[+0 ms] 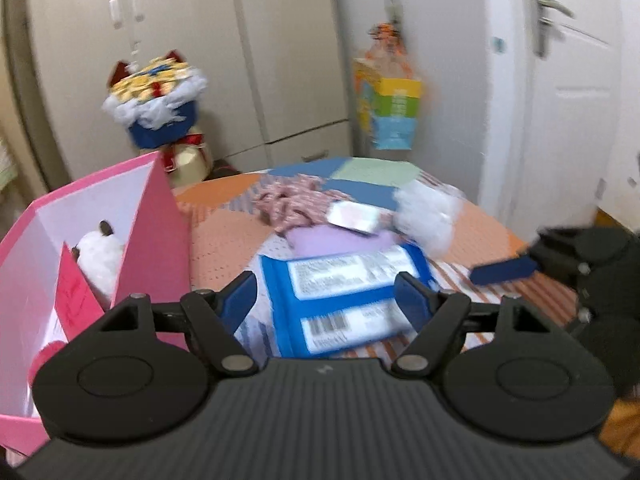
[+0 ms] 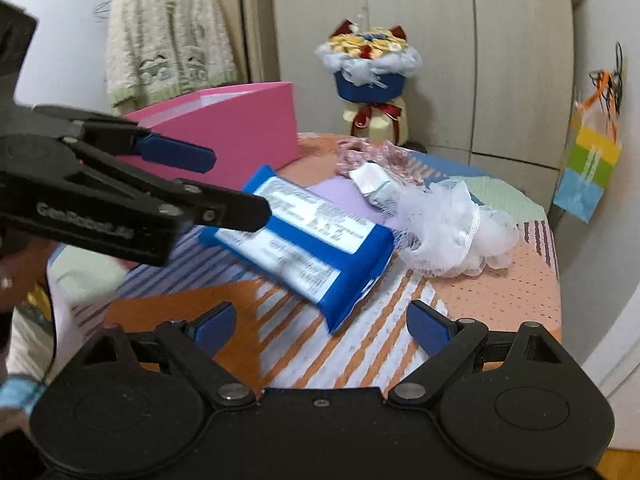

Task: Organize soft objects
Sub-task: 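Close the left gripper on the blue wet-wipe pack, then lift the wet-wipe pack with the left gripper over the pink box, then open the left gripper to drop the wipe pack into the box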

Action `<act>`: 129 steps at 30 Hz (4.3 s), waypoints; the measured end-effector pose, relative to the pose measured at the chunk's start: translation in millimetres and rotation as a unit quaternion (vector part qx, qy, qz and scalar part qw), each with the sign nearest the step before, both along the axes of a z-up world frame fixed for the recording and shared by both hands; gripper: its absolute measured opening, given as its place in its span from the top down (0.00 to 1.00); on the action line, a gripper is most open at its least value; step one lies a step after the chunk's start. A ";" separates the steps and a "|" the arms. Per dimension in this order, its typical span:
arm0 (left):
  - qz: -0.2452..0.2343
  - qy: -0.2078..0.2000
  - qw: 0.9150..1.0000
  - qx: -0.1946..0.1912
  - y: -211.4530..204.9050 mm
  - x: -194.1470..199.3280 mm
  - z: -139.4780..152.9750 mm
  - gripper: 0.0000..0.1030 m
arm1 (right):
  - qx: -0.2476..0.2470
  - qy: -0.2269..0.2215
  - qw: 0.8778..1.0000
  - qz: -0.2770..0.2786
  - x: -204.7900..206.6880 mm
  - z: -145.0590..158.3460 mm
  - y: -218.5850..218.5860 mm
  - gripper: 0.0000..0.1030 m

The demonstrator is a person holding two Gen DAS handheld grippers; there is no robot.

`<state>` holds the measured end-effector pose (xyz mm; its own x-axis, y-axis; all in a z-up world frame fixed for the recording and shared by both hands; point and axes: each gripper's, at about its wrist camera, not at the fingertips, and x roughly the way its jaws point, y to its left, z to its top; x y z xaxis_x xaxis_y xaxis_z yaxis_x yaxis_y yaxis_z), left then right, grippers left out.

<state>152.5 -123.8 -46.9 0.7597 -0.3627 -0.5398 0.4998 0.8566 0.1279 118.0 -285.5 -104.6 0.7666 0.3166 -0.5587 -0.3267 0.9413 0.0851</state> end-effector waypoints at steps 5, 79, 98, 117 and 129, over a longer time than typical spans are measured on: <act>0.028 0.023 0.999 -0.016 -0.8 20.1 -13.9 0.31 | 0.012 0.009 1.000 -0.013 16.9 -6.8 8.7 0.09; -0.030 0.165 0.979 -0.111 150.3 -100.3 75.6 0.51 | -0.058 -0.005 0.997 0.059 -102.3 105.9 153.9 0.11; 0.032 0.078 0.989 -0.125 212.3 -29.5 115.6 0.51 | -0.006 -0.033 0.994 0.106 3.0 138.2 208.6 0.10; 0.091 0.133 0.978 -0.135 226.8 67.0 59.2 0.51 | -0.080 0.013 0.992 0.101 92.3 94.8 246.8 0.10; 0.127 0.123 0.976 -0.129 234.7 81.4 51.1 0.48 | -0.154 0.033 0.982 0.100 105.2 89.4 256.0 0.12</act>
